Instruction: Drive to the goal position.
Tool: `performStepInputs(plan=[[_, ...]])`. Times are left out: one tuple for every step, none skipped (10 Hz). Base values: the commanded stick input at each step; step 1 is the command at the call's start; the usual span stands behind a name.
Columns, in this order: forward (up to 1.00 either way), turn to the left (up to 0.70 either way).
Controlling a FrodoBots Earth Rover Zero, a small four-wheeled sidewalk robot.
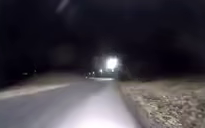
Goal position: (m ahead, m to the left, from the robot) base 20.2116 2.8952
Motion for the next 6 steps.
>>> performStepInputs(plan=[[1.00, 0.00], [1.00, 0.00], [1.00, 0.00], [1.00, 0.00], [1.00, -0.07], [1.00, -0.22]])
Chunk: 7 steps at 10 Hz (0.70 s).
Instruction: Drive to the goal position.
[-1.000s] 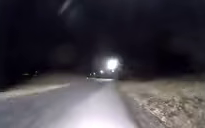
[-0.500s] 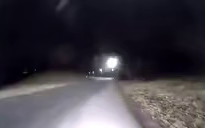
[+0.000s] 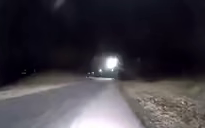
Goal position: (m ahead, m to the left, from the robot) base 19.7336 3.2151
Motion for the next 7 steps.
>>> performStepInputs(plan=[[1.00, -0.40], [1.00, -0.19], [1.00, 0.00], [1.00, 0.00], [1.00, 0.00], [1.00, 0.00], [1.00, 0.00]])
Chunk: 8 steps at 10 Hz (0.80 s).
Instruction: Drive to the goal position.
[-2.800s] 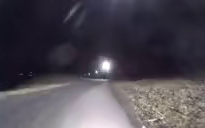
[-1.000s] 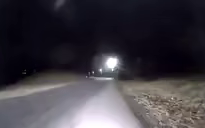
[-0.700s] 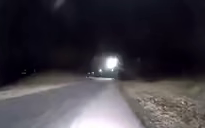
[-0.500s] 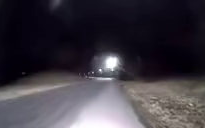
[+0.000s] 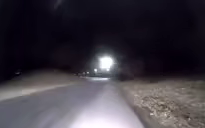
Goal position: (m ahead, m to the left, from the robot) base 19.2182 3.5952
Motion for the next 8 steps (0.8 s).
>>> performStepInputs(plan=[[1.00, 0.00], [1.00, 0.00], [1.00, 0.00], [1.00, 0.00], [1.00, 0.00], [1.00, 0.00], [1.00, 0.00], [1.00, 0.00]])
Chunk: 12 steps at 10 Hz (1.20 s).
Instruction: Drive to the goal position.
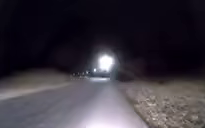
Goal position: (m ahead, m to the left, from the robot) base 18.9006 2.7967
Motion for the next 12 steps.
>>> performStepInputs(plan=[[1.00, 0.00], [1.00, 0.00], [1.00, 0.00], [1.00, 0.00], [1.00, 0.00], [1.00, 0.00], [1.00, 0.00], [1.00, 0.00], [1.00, 0.00], [1.00, 0.00], [1.00, 0.00], [1.00, 0.00]])
